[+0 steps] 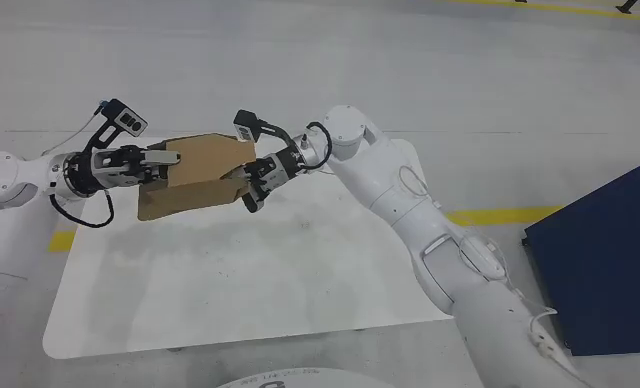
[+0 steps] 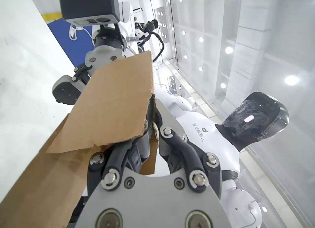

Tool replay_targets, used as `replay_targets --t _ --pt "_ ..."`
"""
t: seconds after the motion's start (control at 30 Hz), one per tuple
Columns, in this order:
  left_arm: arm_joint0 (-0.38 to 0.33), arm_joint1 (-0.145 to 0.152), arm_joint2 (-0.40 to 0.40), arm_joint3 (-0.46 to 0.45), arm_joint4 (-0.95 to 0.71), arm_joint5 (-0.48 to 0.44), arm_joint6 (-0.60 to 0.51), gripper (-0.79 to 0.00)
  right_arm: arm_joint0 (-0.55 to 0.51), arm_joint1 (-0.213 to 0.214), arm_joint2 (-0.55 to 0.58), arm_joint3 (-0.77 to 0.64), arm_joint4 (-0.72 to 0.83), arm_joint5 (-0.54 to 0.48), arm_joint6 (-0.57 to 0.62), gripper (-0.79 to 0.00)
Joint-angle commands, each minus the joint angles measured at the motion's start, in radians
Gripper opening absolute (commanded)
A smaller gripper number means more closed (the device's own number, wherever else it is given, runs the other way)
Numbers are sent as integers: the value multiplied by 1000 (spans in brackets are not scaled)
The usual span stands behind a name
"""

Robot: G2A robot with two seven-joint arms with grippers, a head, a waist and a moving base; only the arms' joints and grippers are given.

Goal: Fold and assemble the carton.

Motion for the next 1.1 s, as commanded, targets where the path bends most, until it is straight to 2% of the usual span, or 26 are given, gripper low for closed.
replay_targets --t 0.0,0.37,0.63,0.87,1.07 --pt "-1 -1 3 -7 19 -1 6 -785 4 -2 0 4 3 10 -8 0" --pt "5 -3 -16 -2 49 -14 46 -785 14 -17 -20 18 -4 17 -12 0" --pt "9 -5 -20 2 69 -16 56 -785 3 -11 -1 13 0 -14 26 0" --pt "8 -5 -26 7 147 -39 128 -785 -10 -5 2 -12 -23 -3 40 0" --pt "24 -3 -32 -25 228 -61 205 -785 -7 -8 -4 -17 -33 12 28 0"
